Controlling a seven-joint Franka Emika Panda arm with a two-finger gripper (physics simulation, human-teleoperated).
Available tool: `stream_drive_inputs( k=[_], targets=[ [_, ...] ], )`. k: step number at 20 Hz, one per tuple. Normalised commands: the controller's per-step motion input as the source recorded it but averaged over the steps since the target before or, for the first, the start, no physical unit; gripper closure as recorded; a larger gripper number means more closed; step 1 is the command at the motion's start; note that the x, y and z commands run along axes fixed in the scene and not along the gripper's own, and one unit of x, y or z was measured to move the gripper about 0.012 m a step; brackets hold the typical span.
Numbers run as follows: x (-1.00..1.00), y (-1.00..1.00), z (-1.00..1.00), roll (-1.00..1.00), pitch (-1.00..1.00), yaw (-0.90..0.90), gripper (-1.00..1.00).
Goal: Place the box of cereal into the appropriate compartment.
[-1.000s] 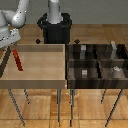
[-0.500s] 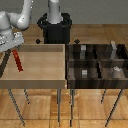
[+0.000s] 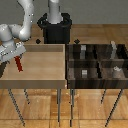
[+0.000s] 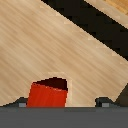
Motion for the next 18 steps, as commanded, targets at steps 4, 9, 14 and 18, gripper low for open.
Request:
stream_drive_inputs(
  k=[4, 9, 14, 18],
  targets=[
    [0.00, 0.00, -0.25, 0.00, 0.00, 0.00, 1.00],
    [0.00, 0.00, 0.00, 0.00, 0.00, 0.00, 1.00],
    [0.00, 0.00, 0.40, 0.00, 0.00, 0.00, 1.00],
    [0.00, 0.00, 1.00, 0.00, 0.00, 0.00, 1.00]
  ],
)
